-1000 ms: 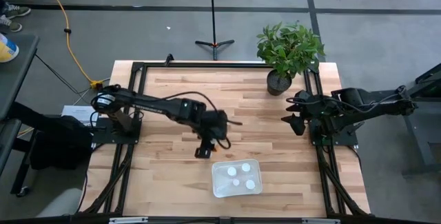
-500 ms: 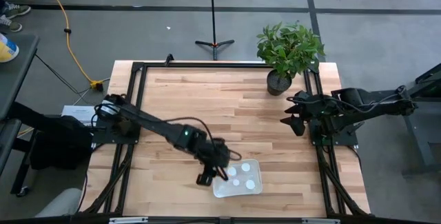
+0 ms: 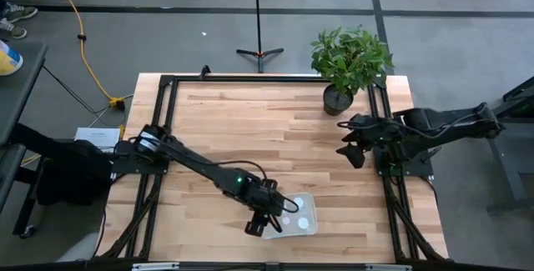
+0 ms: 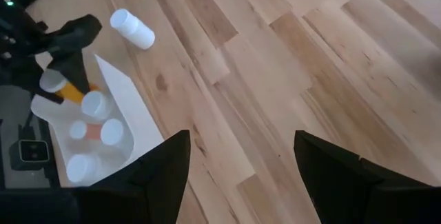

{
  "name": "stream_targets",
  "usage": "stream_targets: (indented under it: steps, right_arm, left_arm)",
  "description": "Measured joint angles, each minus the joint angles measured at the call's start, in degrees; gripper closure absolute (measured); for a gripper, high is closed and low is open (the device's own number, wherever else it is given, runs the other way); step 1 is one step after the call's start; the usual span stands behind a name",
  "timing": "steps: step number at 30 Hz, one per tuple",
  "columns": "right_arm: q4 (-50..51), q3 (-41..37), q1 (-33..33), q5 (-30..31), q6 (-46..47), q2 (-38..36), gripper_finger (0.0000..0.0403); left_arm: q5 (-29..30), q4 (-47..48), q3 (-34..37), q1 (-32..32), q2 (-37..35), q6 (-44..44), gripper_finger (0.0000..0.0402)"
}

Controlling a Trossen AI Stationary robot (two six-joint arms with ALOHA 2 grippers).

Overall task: Pick and place pill bottles into a basket
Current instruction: Put the orange pill bottle into the white bin, then put the white pill bottle into the white bin

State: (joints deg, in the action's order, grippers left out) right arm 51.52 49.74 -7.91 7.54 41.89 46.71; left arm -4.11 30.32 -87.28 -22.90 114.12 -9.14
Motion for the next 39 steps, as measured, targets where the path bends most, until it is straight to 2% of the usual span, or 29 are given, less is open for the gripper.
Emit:
stream_targets:
  steps: [7,16,23,32,35,39]
  right_arm:
    - [-0.12,0.0,-1.22,-2.11,-0.31,0.56,0.0153]
    - [0.1,0.0,-2.77,-2.55,-1.8,0.45,0.0153]
    - [0.14,0.0,-2.77,-4.29,-2.56,0.45,0.0153]
    - [0.75,0.0,-2.77,-4.58,-4.02,0.45,0.0153]
    - [1.11,0.0,-2.77,-4.56,-4.35,0.45,0.0153]
    - [1.18,0.0,-2.77,-4.63,-4.7,0.45,0.0153]
  left_arm:
    - [2.23,1.61,-0.05,0.2,0.35,5.98,0.0174]
    - [5.89,2.94,-0.07,0.83,1.1,5.88,0.0114]
    - [7.91,4.39,-0.92,0.9,0.88,5.87,0.0109]
    - [13.36,16.4,-13.12,2.19,0.29,8.92,0.0111]
    - [14.44,25.66,-16.05,3.34,0.29,8.67,0.0111]
    - [14.43,36.94,-16.64,4.92,0.31,8.41,0.0115]
